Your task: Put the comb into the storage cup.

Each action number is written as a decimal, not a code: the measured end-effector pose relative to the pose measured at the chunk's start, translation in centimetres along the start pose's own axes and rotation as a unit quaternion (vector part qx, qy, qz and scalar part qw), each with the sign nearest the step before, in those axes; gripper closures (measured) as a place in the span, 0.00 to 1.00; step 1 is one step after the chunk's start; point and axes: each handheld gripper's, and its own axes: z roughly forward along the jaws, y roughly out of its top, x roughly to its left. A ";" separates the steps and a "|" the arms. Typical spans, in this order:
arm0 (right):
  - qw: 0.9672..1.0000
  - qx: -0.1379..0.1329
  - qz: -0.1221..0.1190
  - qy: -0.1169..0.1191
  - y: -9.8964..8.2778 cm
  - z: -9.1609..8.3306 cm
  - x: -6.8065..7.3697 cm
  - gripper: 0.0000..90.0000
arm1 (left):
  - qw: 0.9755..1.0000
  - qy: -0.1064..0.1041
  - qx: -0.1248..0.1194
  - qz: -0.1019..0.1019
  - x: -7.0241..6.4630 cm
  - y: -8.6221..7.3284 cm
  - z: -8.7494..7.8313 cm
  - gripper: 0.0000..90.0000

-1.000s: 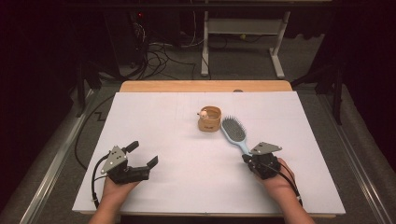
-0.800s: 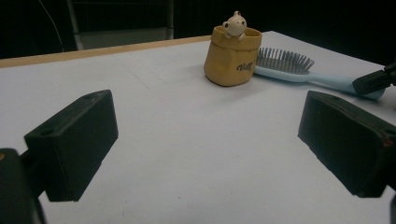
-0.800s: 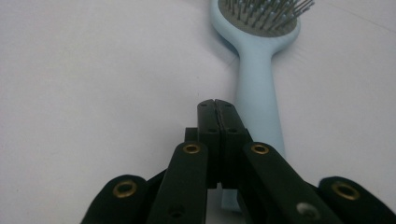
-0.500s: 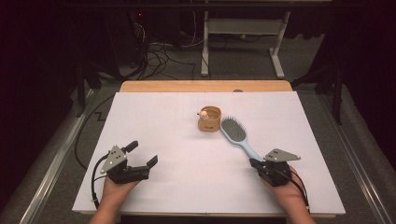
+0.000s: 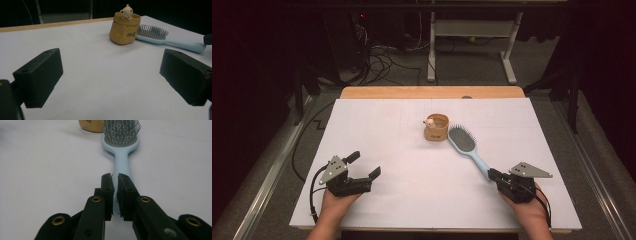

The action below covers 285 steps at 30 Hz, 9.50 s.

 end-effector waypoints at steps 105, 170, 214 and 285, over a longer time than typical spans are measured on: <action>0.980 0.196 0.000 -0.035 10.7 15.8 -0.7 0.02 | 0.999 0.024 -0.018 0.013 0.5 0.0 -0.3 0.00; 0.984 0.171 -0.021 -0.052 10.8 9.1 -0.5 0.23 | 0.999 0.014 -0.032 0.000 0.6 0.1 -0.4 0.01; 0.999 0.040 0.012 -0.025 6.3 2.5 -0.1 0.23 | 1.000 0.008 -0.007 -0.016 0.7 0.1 -0.2 0.00; 0.989 -0.141 -0.038 -0.008 8.1 4.0 4.5 0.23 | 1.000 0.002 -0.009 -0.001 0.3 0.2 -0.1 0.00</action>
